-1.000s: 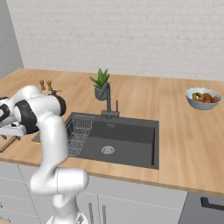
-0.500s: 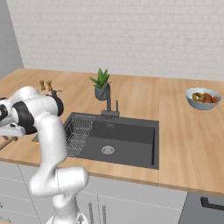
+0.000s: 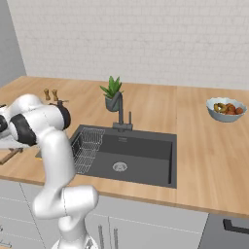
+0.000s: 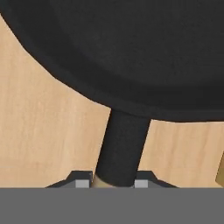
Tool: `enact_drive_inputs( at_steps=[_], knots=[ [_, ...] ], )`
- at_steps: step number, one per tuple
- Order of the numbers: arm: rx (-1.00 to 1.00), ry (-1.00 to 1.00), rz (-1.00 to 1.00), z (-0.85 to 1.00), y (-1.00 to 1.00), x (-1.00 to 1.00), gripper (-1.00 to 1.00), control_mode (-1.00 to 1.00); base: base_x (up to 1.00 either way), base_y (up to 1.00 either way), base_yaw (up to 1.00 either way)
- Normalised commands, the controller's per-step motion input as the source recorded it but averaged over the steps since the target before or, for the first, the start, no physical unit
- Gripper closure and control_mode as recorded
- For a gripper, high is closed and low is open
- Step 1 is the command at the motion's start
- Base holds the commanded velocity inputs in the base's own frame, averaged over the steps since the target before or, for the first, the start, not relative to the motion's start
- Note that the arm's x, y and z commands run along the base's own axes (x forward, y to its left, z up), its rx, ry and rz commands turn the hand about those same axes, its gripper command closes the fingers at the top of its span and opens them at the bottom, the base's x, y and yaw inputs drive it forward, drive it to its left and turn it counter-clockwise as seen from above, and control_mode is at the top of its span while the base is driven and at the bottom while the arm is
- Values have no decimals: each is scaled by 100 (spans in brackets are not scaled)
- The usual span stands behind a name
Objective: Pick the pan and sponge and place them into the sink. Then turn on the water.
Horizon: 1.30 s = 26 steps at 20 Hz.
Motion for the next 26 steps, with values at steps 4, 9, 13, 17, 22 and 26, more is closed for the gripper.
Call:
enact_drive_inputs(
  at_steps=[4,9,13,17,22,26],
  knots=[
    [1,-19,2,89,-83,-12,100,-100,0,0,0],
    [9,-5,8,90,-90,-1,100,-100,0,0,0],
    [19,0,31,61,-93,1,100,-100,0,0,0],
    [25,0,41,51,-96,15,100,-100,0,0,0],
    [31,5,36,36,-87,36,100,-100,0,0,0],
    [14,8,36,7,-72,28,100,-100,0,0,0]
  ],
)
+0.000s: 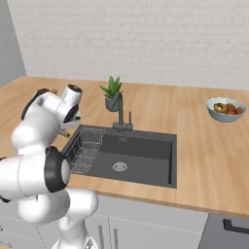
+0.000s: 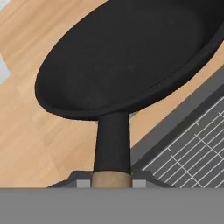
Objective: Pick the pan and sponge and place them into the sink. Then turn on the water.
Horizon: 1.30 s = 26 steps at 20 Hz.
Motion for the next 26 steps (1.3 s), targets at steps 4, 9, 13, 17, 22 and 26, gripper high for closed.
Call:
enact_drive_inputs(
  at_steps=[4,9,13,17,22,26],
  knots=[
    [-2,0,39,-3,-60,0,100,-100,0,0,0],
    [-2,-3,22,-4,-45,-5,100,-100,0,0,0],
    [0,-2,3,0,-31,-9,100,-100,0,0,0],
    [-1,0,-3,0,-18,-8,100,-100,0,0,0],
    [-1,-2,-1,0,-70,-18,100,-100,0,0,0],
    [2,-5,4,0,-100,-33,100,-100,0,0,0]
  ],
)
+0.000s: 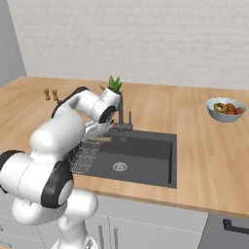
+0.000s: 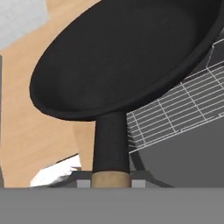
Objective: Pick the pan and sponge and place them into the sink. Then turn on the water.
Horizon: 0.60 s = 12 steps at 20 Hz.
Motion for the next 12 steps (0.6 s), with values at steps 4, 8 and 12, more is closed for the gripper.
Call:
enact_drive_inputs(
  at_steps=[4,8,12],
  knots=[
    [8,-13,15,1,-100,-16,100,-100,0,0,0],
    [9,-9,15,0,-100,-1,100,-100,0,0,0],
    [4,0,6,-2,-100,19,100,-100,0,0,0]
  ],
)
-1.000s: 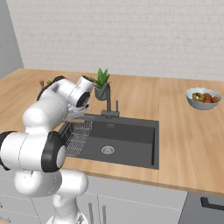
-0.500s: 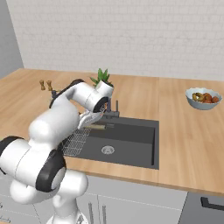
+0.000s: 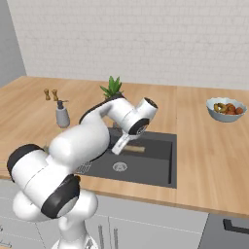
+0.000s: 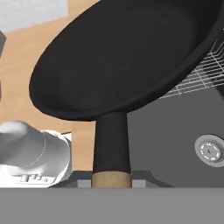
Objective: Pick the pan and sponge and place them into the sink. Then turn on the water.
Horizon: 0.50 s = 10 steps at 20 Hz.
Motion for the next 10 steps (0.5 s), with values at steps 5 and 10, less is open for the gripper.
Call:
enact_drive_inputs(
  at_steps=[5,10],
  knots=[
    [3,0,1,-20,-89,39,100,-100,0,0,0],
    [1,-5,0,-70,-55,63,100,-100,0,0,0]
  ],
)
